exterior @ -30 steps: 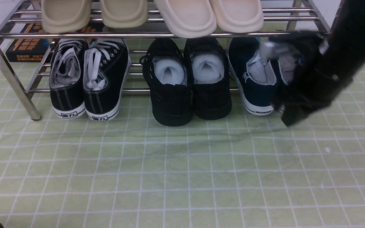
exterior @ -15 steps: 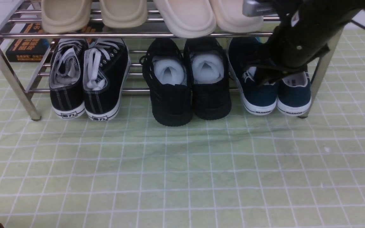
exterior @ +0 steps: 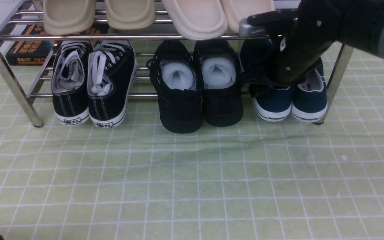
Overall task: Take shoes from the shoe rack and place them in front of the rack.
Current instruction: Use the right arm to clamp a shoe on the right side of the shoe rack, then use the right arm to take out the clamped shoe from the shoe rack and put it down
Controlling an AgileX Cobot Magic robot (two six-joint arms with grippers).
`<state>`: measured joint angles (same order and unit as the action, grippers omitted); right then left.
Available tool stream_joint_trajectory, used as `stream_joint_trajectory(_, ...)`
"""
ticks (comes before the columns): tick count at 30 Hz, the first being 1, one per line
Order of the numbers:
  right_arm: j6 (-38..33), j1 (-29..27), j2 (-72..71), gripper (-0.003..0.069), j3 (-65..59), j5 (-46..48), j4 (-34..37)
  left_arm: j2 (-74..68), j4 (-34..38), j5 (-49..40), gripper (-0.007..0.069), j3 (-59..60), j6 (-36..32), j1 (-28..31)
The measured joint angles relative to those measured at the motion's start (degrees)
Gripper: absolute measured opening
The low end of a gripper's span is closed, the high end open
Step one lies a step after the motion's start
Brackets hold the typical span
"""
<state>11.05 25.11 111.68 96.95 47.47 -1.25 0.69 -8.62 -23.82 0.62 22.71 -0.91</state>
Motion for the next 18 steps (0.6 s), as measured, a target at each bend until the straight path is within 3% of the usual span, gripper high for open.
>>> stream_joint_trajectory(4, 0.0, 0.0, 1.6, 0.036, 0.0, -1.7, -0.3, 0.0, 0.0, 0.0, 0.0239, 0.0, 0.0, 0.0)
stream_joint_trajectory(10, 0.0, 0.0, 0.7, 0.0049, 0.0, -1.1, -0.9, 0.0, 0.0, 0.0, 0.0239, 0.0, 0.0, 0.0)
stream_joint_trajectory(18, -0.2, -0.1, -6.0, 0.0041, -0.1, 7.1, 0.6, 0.0, 0.0, 0.0, 0.0239, 0.0, 0.0, 0.0)
